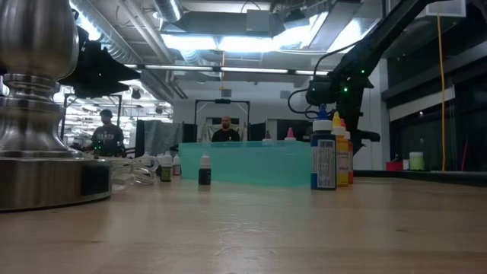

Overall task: Pick & Place food coloring
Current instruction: Put the small black food coloring bottle into the green bin

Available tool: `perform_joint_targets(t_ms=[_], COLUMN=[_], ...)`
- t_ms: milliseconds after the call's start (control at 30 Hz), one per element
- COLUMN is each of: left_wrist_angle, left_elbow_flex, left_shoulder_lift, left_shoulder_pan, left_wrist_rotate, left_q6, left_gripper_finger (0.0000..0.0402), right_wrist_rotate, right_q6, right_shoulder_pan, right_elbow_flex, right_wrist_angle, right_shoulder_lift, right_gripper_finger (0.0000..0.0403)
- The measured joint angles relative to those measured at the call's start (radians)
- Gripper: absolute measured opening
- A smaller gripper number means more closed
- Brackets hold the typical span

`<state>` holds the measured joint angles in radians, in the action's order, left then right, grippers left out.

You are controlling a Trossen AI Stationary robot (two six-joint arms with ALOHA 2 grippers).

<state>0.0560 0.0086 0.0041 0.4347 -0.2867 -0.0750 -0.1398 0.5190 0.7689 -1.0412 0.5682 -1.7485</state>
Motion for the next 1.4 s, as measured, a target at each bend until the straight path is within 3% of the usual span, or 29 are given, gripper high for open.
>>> perform_joint_targets(t_ms=[267,533,867,1200,1400], left_wrist_angle=[0.000,0.000,0.000,0.000,0.000], left_elbow_flex=[0.000,0.000,0.000,0.000,0.000], left_shoulder_lift=[0.000,0.000,0.000,0.000,0.000], left_shoulder_pan=[0.000,0.000,0.000,0.000,0.000], left_wrist_rotate=[0.000,0.000,0.000,0.000,0.000], left_q6=[0.000,0.000,0.000,0.000,0.000], left_gripper_finger=[0.0400,0.0400,0.0400,0.0400,0.0400], right_wrist_rotate=[0.000,0.037,0.034,0.029,0.028], right_q6=[-0.030,-0.083,-0.223,-0.348,-0.392], right_shoulder_pan=[0.000,0.000,-0.018,-0.146,-0.260], right_elbow_flex=[0.000,-0.041,-0.190,-0.372,-0.430], right_wrist_angle=[-0.002,0.084,0.284,0.457,0.469], right_shoulder_lift=[0.001,0.004,0.071,0.111,0.111], right_gripper_finger=[0.0065,0.0071,0.0068,0.0063,0.0064])
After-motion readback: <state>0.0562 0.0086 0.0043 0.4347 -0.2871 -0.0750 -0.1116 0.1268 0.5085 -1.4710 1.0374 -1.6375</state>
